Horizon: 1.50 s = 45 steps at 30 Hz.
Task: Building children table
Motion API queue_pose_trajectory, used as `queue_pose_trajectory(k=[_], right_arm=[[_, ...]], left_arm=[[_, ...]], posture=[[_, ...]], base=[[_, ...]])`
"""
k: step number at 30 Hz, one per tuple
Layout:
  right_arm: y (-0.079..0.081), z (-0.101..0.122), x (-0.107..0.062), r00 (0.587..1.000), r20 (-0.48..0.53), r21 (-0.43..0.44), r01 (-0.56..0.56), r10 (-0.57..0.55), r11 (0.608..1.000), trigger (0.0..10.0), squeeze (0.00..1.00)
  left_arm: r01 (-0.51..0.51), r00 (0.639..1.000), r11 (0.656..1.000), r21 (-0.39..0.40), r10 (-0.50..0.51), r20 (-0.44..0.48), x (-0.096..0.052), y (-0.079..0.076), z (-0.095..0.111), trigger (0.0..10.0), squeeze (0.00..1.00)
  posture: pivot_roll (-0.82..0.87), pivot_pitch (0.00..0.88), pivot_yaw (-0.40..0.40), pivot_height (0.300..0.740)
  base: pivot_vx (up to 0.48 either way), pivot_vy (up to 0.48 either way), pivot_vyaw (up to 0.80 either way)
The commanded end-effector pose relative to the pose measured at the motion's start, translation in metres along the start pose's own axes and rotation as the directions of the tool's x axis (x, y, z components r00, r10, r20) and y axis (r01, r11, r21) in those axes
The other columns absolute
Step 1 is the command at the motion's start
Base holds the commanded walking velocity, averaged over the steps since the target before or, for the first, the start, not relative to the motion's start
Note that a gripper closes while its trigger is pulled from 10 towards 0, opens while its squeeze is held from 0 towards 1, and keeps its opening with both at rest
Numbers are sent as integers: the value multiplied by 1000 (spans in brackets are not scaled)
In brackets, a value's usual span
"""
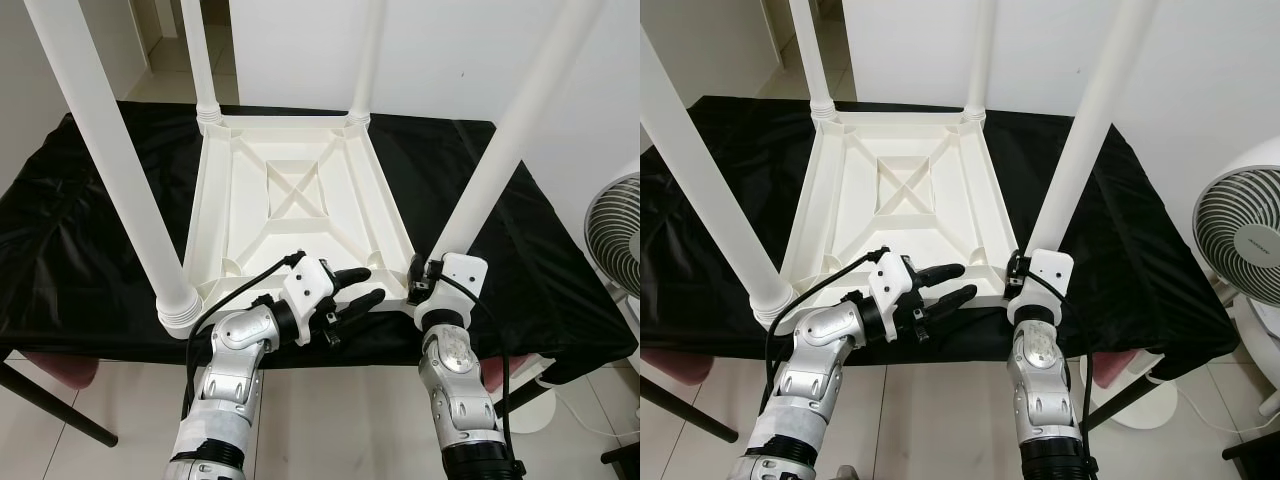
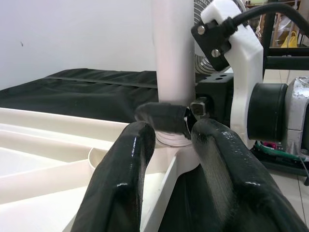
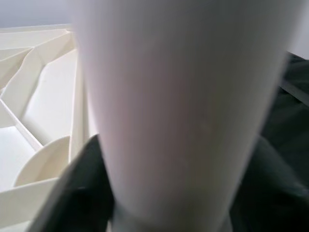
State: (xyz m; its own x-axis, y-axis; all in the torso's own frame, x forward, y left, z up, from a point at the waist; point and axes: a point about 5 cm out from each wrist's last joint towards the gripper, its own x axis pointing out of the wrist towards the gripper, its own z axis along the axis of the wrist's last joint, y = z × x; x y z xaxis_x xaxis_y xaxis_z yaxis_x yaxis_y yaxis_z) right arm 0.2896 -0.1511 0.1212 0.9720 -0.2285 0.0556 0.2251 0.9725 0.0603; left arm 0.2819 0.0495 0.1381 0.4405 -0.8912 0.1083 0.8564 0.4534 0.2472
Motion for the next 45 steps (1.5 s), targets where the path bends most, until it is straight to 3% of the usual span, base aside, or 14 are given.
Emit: queue_pose_trajectory(k=[1, 4, 6, 8, 9, 13, 14, 15, 16, 19, 21, 34, 35, 45], right_arm=[[-5, -13, -6, 998, -65, 19, 23, -21, 1000, 10000, 1000], [-5, -11, -4, 999, -46, 34, -15, 16, 999, 10000, 1000], [-7, -1, 0, 993, 6, 74, -121, 121, 990, 10000, 1000], [-7, -1, 0, 993, 6, 74, -121, 121, 990, 10000, 1000], [-8, 2, 3, 981, 15, 65, -195, 194, 979, 10000, 1000], [-9, 4, 4, 964, 18, 44, -267, 267, 963, 10000, 1000], [-13, 6, 6, 930, 7, 11, -366, 366, 930, 10000, 0], [-13, 6, 6, 930, 7, 11, -366, 366, 930, 10000, 0], [-19, 7, 8, 879, -12, -38, -477, 477, 878, 10000, 0], [-23, 7, 9, 841, -30, -68, -540, 539, 839, 10000, 0], [-31, 7, 12, 748, -72, -106, -664, 660, 740, 10000, 0], [-33, 5, 18, 675, -107, -130, -737, 730, 663, 10000, 0], [-34, 4, 18, 674, -108, -128, -738, 731, 662, 0, 0], [-38, -2, 19, 658, -124, -74, -753, 743, 654, 0, 0]], left_arm=[[-202, 979, 973, -109, 198, -48, -5, -21, -21, 10000, 0], [-205, 979, 973, -110, 200, -48, -5, -21, -21, 10000, 0], [-207, 978, 972, -113, 203, -48, -4, -21, -21, 10000, 0], [-207, 978, 972, -113, 203, -48, -4, -21, -21, 10000, 0], [-207, 978, 972, -113, 203, -48, -4, -21, -21, 10000, 0], [-208, 978, 971, -114, 204, -48, -4, -21, -21, 10000, 0], [-209, 978, 971, -114, 204, -50, -5, -21, -21, 10000, 0], [-209, 978, 971, -114, 204, -50, -5, -21, -21, 10000, 0], [-207, 978, 972, -114, 202, -53, -5, -21, -22, 10000, 0], [-206, 978, 972, -114, 201, -55, -5, -21, -22, 10000, 0], [-189, 978, 977, -96, 180, -101, -7, -25, -28, 10000, 0], [-211, 963, 973, -97, 190, -189, -17, -30, -47, 10000, 0], [-212, 962, 973, -93, 191, -195, -19, -30, -47, 10000, 0], [-214, 955, 974, -73, 193, -224, -24, -27, -51, 10000, 0]], posture=[[51, 13, -33, 740], [51, 13, -33, 740], [49, 14, -35, 740], [49, 14, -35, 740], [49, 16, -36, 740], [47, 17, -35, 740], [45, 21, -34, 740], [45, 21, -34, 740], [43, 25, -30, 740], [43, 25, -30, 740], [40, 32, -25, 740], [56, 45, -31, 740], [59, 46, -32, 740], [65, 42, -30, 740]], base=[[0, 0, 0], [0, 0, 0], [0, 0, 0], [0, 0, 0], [0, 0, 0], [0, 0, 0], [0, 0, 0], [0, 0, 0], [0, 0, 0], [0, 0, 0], [0, 0, 0], [0, 0, 0], [0, 0, 0], [0, 0, 0]])
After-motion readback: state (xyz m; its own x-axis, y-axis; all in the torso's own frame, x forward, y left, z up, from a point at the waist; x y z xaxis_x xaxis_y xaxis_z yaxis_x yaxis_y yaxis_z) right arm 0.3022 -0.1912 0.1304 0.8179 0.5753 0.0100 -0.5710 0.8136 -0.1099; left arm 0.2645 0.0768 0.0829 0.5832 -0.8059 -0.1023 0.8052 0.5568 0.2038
